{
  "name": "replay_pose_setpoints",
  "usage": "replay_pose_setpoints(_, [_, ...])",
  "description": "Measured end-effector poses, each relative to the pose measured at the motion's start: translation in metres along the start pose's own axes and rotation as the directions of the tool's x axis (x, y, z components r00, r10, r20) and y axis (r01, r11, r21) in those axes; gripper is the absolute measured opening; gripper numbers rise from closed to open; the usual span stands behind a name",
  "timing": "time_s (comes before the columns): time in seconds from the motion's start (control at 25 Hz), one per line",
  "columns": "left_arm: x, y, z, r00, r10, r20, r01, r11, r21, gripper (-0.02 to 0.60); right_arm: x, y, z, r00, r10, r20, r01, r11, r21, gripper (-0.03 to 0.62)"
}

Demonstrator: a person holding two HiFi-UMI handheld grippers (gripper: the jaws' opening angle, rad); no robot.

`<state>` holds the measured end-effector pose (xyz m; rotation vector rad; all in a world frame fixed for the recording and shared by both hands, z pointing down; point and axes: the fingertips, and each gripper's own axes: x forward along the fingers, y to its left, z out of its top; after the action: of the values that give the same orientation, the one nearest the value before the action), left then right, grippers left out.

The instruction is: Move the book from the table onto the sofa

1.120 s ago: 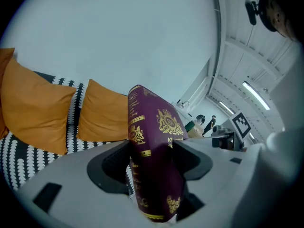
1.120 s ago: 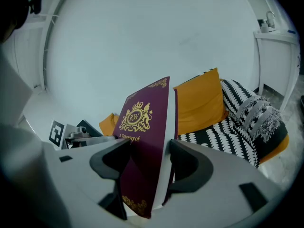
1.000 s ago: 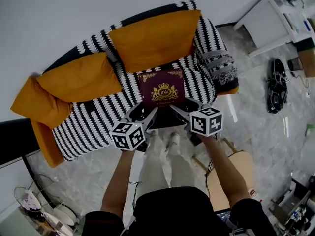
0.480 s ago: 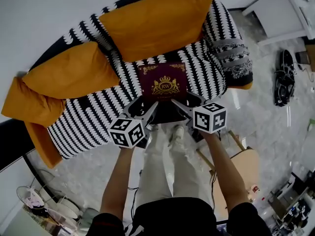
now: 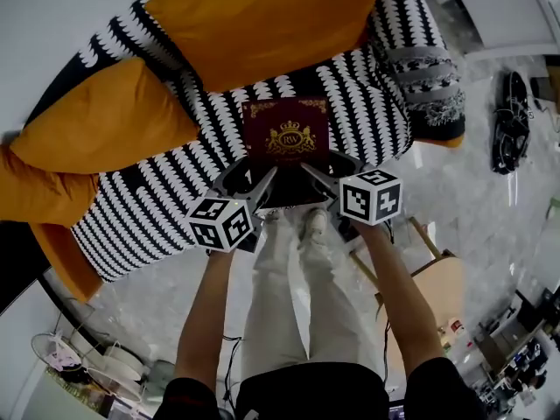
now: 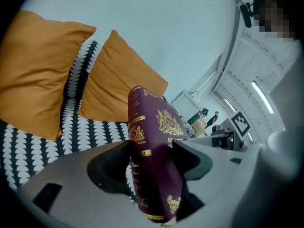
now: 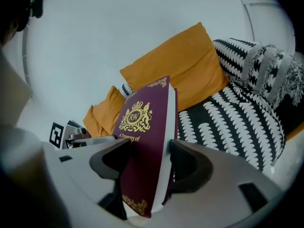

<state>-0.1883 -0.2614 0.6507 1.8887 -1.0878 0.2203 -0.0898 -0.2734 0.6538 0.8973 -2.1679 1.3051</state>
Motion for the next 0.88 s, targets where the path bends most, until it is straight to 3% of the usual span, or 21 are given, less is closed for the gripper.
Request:
replay_pose_setpoints(0.24, [0.029, 0.031, -0.026, 0.999, 0.004, -0.034, -0.005, 0.999, -0.036, 0.293, 0.033, -0.031, -0.020, 1.000, -0.012, -0.016, 0.012, 0.999, 0.035, 0.275])
replay_pose_setpoints(0.88, [0.061, 0.079, -0.061, 0.990, 0.010, -0.143, -0.018, 0.998, -0.056, 0.293, 0.082, -0.063, -0.052, 0.998, -0.036, -0.052, 0.040, 0.996, 0.080, 0.276])
